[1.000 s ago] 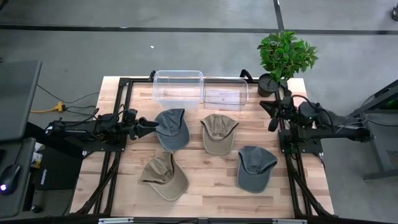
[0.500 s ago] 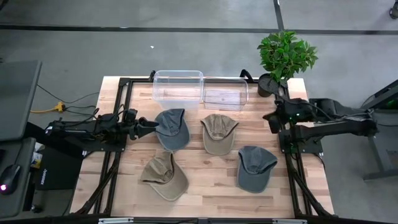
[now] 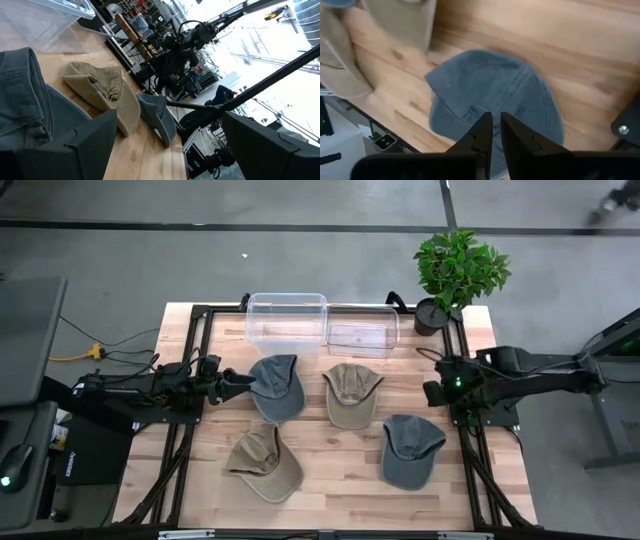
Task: Pick & Place hat
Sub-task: Put the bottom gray cap into the transparent bin
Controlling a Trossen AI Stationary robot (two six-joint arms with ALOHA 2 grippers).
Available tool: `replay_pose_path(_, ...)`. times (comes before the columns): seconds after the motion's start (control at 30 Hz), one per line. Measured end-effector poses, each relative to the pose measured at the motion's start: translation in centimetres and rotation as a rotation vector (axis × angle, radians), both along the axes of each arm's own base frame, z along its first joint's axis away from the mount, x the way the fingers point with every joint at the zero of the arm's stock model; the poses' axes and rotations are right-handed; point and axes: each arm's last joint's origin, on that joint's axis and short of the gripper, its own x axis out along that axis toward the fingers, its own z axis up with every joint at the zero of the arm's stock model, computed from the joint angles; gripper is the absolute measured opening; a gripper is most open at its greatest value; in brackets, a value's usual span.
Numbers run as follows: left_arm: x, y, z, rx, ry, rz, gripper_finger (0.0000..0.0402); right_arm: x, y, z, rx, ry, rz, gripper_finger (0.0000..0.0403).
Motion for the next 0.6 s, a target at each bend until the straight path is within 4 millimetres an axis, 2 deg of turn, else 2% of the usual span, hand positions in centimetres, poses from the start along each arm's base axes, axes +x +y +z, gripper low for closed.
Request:
replay_pose_path(0.37, 0.0, 0.0, 0.0, 0.0, 0.0, -0.001, 0.034, 2.1, 0.3, -1.2, -0.013, 0.127, -0.04, 0.0037)
replay_pose_path(0.47, 0.0, 0.0, 0.0, 0.0, 0.0, -0.001, 0.034, 2.4, 0.3, -1.4, 0.0, 0.139, -0.04, 0.0055)
replay_pose_path(0.6, 0.0, 0.0, 0.0, 0.0, 0.0, -0.001, 0.034, 2.7, 0.3, -1.6, 0.011, 0.16, -0.063, 0.0098)
